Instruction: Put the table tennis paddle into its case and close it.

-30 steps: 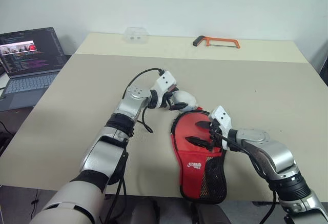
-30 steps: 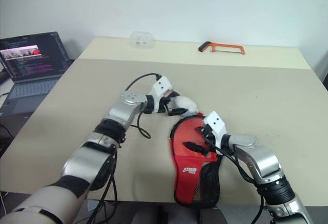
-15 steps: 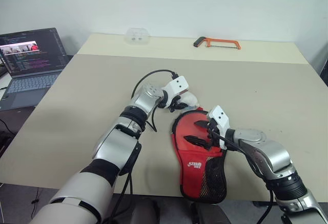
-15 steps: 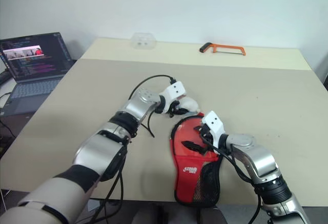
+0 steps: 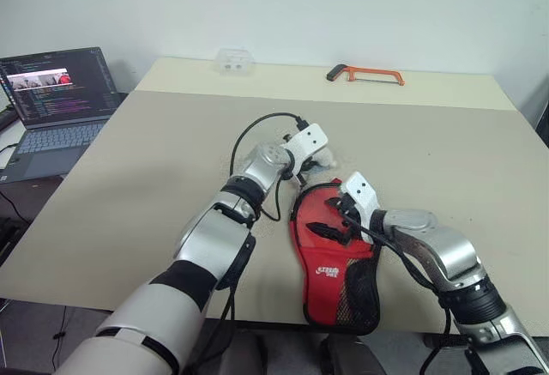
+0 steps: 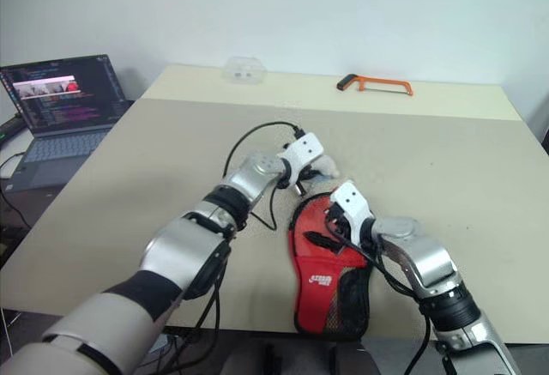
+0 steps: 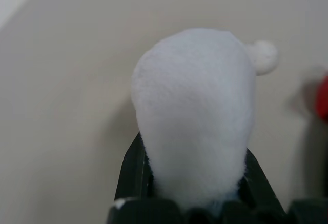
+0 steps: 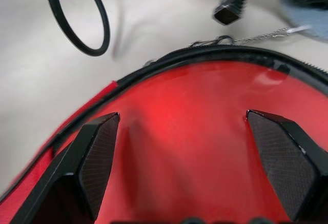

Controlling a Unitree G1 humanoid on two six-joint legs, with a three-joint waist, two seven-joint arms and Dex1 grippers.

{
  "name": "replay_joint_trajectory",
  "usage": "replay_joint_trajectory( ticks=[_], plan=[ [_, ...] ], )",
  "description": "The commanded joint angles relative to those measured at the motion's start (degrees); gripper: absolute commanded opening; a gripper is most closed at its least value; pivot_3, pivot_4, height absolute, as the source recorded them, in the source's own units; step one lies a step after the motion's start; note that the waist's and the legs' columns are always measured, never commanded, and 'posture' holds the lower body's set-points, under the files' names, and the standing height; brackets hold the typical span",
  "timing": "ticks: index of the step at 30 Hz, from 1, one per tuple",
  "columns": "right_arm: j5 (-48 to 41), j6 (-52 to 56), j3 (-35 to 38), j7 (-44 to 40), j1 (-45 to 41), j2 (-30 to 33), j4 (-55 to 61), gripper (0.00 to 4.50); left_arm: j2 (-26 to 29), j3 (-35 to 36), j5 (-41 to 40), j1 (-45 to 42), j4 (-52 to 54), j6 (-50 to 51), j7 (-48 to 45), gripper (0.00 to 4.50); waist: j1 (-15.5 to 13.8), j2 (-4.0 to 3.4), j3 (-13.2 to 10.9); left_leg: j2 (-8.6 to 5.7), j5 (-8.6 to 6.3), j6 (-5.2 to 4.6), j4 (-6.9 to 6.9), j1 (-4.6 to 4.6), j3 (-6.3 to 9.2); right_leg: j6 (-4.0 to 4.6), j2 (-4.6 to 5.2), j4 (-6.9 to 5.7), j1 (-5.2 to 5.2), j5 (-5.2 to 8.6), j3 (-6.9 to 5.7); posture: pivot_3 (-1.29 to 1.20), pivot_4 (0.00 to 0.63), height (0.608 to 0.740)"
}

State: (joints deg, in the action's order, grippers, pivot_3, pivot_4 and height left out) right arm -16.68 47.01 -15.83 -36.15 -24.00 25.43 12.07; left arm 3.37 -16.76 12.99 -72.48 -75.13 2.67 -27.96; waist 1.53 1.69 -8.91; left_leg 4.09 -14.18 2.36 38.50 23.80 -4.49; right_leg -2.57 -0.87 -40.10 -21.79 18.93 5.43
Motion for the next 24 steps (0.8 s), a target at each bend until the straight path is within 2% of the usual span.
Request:
replay_joint_trajectory(
  ticks=[1, 5, 10, 16, 23, 24],
  plan=[
    [1.98, 1.01, -2.50, -0.46, 0.31, 0.99, -1.55, 4.34, -2.49, 0.81, 1.72, -4.32, -0.14, -5.85, 5.81, 0.55, 0.02, 0.00, 0.00, -0.01, 0.00, 0.00, -0.01, 0.02, 0.00, 0.00, 0.00, 0.02, -0.01, 0.00, 0.02, 0.00, 0.150, 0.740],
    [2.38, 1.43, -3.29, -0.29, 0.45, 0.68, -0.58, 4.34, -6.03, -0.43, 4.59, -6.26, -1.06, -12.97, 11.10, 0.55, -0.01, 0.00, 0.00, -0.01, 0.00, 0.01, -0.05, 0.06, -0.02, 0.00, 0.02, 0.13, -0.01, 0.01, 0.02, 0.00, 0.150, 0.740],
    [2.53, 2.55, -3.36, -0.09, 1.52, 0.75, 1.46, 4.34, -10.83, -2.19, 8.38, -6.76, -2.12, -17.01, 14.56, 0.55, -0.01, 0.00, 0.00, -0.03, 0.01, 0.02, -0.09, 0.05, -0.08, -0.01, 0.03, 0.16, -0.04, 0.01, 0.07, 0.00, 0.150, 0.740],
    [2.53, 3.86, -3.53, 0.13, 2.10, 0.89, 3.04, 4.34, -16.21, -2.62, 9.60, -6.50, -2.37, -19.26, 12.49, 0.55, -0.01, 0.00, 0.00, -0.10, 0.02, 0.04, -0.32, 0.07, -0.15, -0.02, 0.07, 0.21, -0.17, 0.03, 0.15, 0.00, 0.150, 0.740],
    [2.75, 3.28, -3.31, -0.01, 1.55, 0.46, 2.02, 4.34, -15.25, -2.26, 9.18, -4.02, -2.63, -15.51, 3.51, 0.55, 0.04, 0.00, 0.00, -0.10, 0.07, 0.13, -0.42, 0.08, -0.22, 0.00, 0.07, 0.22, -0.26, 0.06, 0.17, 0.00, 0.150, 0.740],
    [3.02, 2.77, -3.27, 0.13, 1.39, 0.30, 1.46, 4.34, -14.63, -1.84, 8.75, -3.76, -2.59, -14.88, 1.72, 0.90, 0.04, 0.00, 0.00, -0.10, 0.06, 0.12, -0.42, 0.08, -0.22, 0.00, 0.07, 0.22, -0.26, 0.06, 0.17, 0.00, 0.150, 0.740]
  ],
)
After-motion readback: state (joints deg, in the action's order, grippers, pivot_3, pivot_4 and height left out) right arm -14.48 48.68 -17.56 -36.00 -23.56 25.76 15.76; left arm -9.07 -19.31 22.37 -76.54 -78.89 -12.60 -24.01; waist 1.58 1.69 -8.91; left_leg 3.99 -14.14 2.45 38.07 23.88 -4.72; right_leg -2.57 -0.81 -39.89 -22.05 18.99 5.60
